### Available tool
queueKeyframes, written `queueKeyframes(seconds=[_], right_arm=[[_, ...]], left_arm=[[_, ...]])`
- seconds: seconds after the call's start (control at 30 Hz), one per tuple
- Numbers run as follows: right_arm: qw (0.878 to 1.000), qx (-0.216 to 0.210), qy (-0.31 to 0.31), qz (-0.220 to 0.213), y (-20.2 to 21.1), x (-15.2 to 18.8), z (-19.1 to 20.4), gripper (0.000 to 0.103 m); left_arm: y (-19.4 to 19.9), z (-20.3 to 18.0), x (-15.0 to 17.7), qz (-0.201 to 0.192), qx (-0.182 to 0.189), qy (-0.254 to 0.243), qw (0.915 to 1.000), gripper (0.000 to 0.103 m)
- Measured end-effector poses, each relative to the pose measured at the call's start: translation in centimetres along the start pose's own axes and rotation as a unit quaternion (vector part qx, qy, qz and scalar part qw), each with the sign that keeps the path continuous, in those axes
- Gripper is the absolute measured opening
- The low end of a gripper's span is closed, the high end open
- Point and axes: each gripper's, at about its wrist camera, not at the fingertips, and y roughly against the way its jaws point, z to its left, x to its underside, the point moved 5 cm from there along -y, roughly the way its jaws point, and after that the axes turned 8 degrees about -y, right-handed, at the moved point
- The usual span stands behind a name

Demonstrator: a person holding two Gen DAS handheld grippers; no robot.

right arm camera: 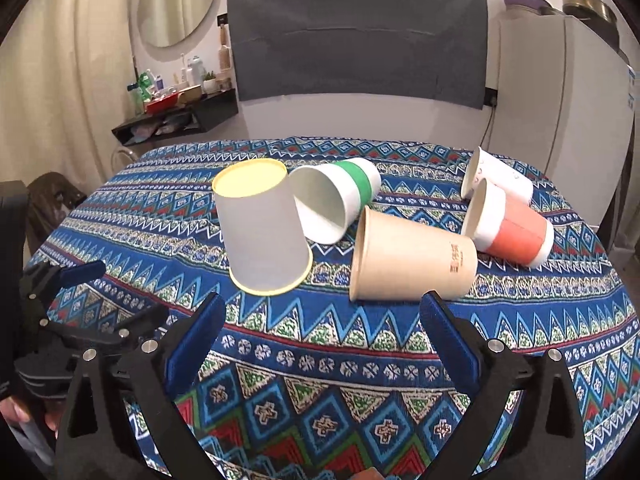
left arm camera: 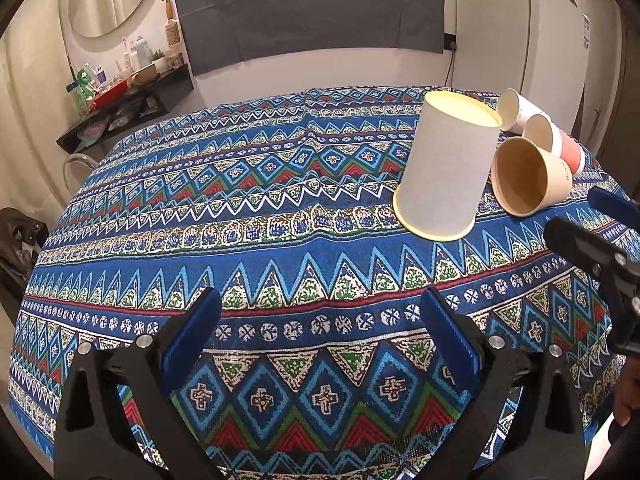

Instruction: Flip cup upside down

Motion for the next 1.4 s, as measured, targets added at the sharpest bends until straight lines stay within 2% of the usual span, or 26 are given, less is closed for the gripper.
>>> queueKeyframes(seconds=[0.4,0.63,0.87,1.07,1.13,1.23,1.3,1.4], right_arm=[[1.0,-0.005,0.005,0.003,-0.6,1.7,0.4,0.094],[1.0,-0.001,-0.003,0.013,-1.0,1.7,0.2,0.095],[1.0,0.0,-0.005,0.009,-0.9,1.7,0.1,0.095],[1.0,-0.008,-0.009,0.002,-0.5,1.7,0.0,0.095],[1.0,-0.008,-0.011,0.0,-0.4,1.6,-0.1,0.095],[1.0,-0.008,-0.011,-0.001,-0.4,1.5,-0.1,0.095],[1.0,-0.008,-0.009,0.0,-0.5,1.5,0.0,0.095],[1.0,-0.007,-0.009,-0.003,-0.4,1.5,0.0,0.095]], left_arm=[[0.3,0.6,0.7,-0.017,0.03,0.021,0.9992,0.097],[-0.1,1.4,0.5,-0.01,0.031,0.038,0.9988,0.097],[0.1,1.1,0.3,-0.015,0.017,0.027,0.9994,0.097],[0.1,1.2,0.6,-0.014,0.031,0.032,0.9989,0.097],[0.3,0.9,0.9,-0.014,0.028,0.022,0.9993,0.097],[1.2,0.0,0.8,-0.04,0.017,-0.006,0.999,0.097],[1.4,-0.7,0.8,-0.044,0.009,-0.027,0.9986,0.097],[1.4,-1.0,0.7,-0.046,0.012,-0.034,0.9983,0.097]])
